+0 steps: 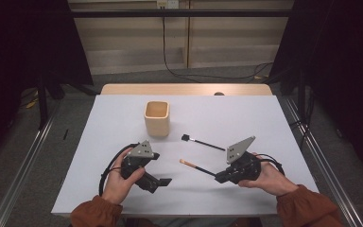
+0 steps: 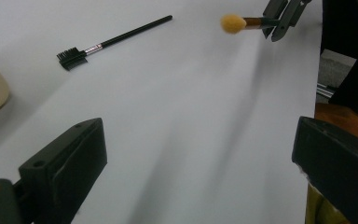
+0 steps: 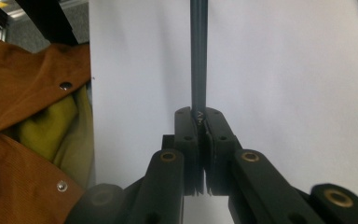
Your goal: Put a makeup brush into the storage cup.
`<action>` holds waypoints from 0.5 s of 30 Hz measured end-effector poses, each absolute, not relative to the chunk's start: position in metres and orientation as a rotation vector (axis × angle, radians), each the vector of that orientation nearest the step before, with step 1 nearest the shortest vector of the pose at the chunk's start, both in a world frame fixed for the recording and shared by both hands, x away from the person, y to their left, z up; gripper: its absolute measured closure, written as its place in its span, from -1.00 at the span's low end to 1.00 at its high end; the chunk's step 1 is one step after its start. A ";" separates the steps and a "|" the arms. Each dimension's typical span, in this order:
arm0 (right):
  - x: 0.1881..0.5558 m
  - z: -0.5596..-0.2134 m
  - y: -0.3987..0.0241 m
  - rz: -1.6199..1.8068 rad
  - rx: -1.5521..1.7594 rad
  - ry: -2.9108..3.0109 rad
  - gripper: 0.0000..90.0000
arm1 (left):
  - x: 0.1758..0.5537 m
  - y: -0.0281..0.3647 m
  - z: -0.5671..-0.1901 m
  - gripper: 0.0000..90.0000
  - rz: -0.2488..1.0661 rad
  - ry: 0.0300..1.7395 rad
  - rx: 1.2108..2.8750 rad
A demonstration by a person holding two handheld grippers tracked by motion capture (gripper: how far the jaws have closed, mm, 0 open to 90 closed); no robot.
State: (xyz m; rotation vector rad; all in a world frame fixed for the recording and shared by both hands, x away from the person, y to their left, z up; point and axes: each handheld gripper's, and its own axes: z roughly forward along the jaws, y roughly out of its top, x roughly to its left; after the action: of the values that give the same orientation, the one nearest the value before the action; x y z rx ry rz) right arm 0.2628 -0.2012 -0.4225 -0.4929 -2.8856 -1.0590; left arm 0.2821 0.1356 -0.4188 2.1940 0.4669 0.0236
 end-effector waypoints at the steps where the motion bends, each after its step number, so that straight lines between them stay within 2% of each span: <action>1: 0.263 -0.422 -0.201 -1.059 -0.493 -2.886 0.90 | 0.281 0.136 -0.419 -0.93 0.026 0.471 2.185; 15: 0.262 -0.429 -0.208 -1.276 -0.593 -2.817 0.90 | 0.277 0.143 -0.423 -0.93 0.001 0.475 2.163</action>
State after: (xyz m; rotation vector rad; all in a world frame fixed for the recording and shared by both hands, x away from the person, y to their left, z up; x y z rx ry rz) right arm 0.2617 -0.2082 -0.4292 -0.5928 -2.8174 -1.2762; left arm 0.2775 0.1432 -0.4227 2.1627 0.4752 0.0007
